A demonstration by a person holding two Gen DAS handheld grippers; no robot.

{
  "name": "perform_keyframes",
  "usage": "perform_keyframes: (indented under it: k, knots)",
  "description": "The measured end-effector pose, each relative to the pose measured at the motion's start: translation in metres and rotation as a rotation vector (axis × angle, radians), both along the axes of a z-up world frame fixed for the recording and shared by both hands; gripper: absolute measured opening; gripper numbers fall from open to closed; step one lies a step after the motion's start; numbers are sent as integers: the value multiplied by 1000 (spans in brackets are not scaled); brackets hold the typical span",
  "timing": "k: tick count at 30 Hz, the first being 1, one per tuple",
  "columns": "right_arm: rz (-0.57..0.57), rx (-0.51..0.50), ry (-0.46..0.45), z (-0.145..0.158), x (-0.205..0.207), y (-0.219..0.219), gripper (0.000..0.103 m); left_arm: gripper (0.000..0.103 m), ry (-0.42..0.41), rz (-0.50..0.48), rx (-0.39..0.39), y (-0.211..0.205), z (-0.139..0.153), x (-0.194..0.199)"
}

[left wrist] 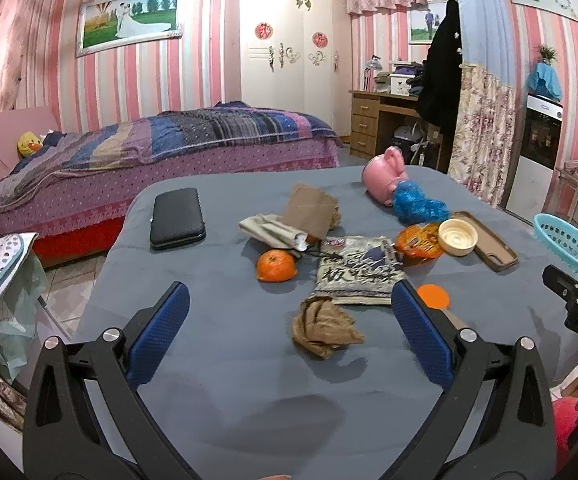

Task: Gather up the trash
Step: 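Grasp the brown cardboard tube with the right tool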

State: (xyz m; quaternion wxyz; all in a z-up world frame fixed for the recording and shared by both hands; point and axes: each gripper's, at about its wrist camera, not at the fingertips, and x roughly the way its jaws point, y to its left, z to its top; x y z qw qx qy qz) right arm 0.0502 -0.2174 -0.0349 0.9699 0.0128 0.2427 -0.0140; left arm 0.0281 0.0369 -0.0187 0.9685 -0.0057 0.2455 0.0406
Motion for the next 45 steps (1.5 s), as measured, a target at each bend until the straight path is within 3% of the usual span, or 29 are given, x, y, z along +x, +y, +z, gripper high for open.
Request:
perform_keyframes:
  k: [3, 7, 17, 25, 31, 34, 36, 39, 45]
  knots:
    - [9, -15, 7, -4, 4, 6, 99, 98, 12, 13, 1, 6, -5, 3]
    - [34, -8, 91, -14, 14, 15, 99, 98, 27, 17, -9, 18, -11, 4]
    - [195, 14, 101, -25, 13, 61, 99, 98, 60, 28, -29, 46, -24, 4]
    - [277, -10, 165, -39, 19, 90, 98, 98, 84, 23, -53, 63, -31, 4]
    - [336, -9, 226, -49, 24, 98, 79, 98, 111, 36, -97, 75, -36, 8]
    - [385, -9, 232, -49, 23, 104, 61, 98, 114, 17, -110, 74, -37, 10]
    - [422, -1, 232, -48, 22, 106, 43, 98, 115, 0, -98, 69, -36, 11]
    - [436, 2, 209, -44, 18, 104, 38, 98, 116, -22, -85, 60, -36, 13]
    - [391, 20, 181, -33, 21, 79, 36, 98, 157, -53, -78, 37, -39, 28]
